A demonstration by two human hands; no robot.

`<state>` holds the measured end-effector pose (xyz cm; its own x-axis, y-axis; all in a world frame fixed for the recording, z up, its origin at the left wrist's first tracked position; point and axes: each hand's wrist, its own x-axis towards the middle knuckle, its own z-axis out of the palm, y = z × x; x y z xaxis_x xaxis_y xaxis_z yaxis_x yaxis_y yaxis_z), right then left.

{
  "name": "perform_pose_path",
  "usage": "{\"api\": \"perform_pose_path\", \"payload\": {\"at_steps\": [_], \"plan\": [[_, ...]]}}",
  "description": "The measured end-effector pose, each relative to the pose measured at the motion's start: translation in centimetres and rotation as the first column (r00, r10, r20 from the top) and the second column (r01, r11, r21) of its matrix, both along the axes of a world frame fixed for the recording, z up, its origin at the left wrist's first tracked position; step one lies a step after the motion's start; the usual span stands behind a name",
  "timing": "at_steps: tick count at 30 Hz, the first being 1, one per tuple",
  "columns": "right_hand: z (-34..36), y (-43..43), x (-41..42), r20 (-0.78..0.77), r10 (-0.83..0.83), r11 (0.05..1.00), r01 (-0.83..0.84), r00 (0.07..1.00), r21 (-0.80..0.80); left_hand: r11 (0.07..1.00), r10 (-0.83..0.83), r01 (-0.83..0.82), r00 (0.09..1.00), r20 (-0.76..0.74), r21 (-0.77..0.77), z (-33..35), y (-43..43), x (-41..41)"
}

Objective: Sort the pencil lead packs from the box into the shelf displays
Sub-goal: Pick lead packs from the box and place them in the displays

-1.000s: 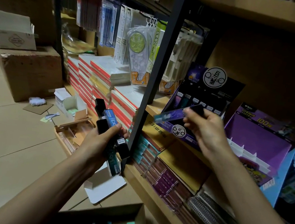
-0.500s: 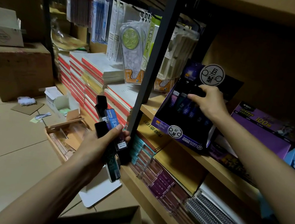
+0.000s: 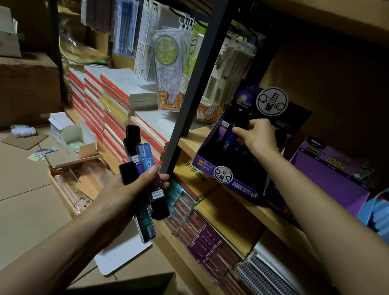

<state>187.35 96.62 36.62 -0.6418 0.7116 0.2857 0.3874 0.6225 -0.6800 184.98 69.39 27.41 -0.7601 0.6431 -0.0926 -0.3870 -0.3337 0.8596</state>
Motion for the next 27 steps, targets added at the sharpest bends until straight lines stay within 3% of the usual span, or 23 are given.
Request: {"api": "perform_pose_path", "payload": {"at_steps": [7, 9, 12, 14, 17, 20, 27], "plan": [[1.4, -0.6, -0.2, 0.311, -0.151, 0.953, 0.055, 0.938, 0.298, 0.999, -0.036, 0.036, 0.999, -0.025, 0.006, 0.3, -0.2, 0.2], [1.2, -2.0, 0.9, 0.318, -0.115, 0.941, 0.001, 0.941, 0.338, 0.999, -0.046, 0.046, 0.999, -0.003, 0.028, 0.5, -0.3, 0.3], [-0.6, -6.4, 4.0, 0.209, 0.189, 0.978, -0.202, 0.960, 0.044, 0.999, -0.012, 0.012, 1.000, 0.007, 0.030, 0.5, -0.3, 0.3], [-2.1, -9.9, 6.0, 0.104, 0.354, 0.930, -0.339, 0.930, -0.141, 0.999, -0.018, 0.018, 1.000, -0.012, 0.029, 0.7, -0.4, 0.5], [-3.7, -13.9, 8.1, 0.036, 0.465, 0.859, -0.441, 0.885, -0.259, 0.997, -0.062, 0.062, 0.998, -0.010, 0.052, 1.2, -0.5, 0.9], [-4.5, -16.3, 8.8, -0.020, 0.523, 0.775, -0.485, 0.852, -0.404, 0.998, -0.055, 0.055, 0.998, 0.020, 0.035, 1.3, -0.5, 1.1], [-4.5, -16.1, 9.6, -0.133, 0.421, 0.697, -0.414, 0.897, -0.586, 0.995, -0.098, 0.099, 0.995, -0.019, 0.029, 1.8, 0.1, 1.7]]}}
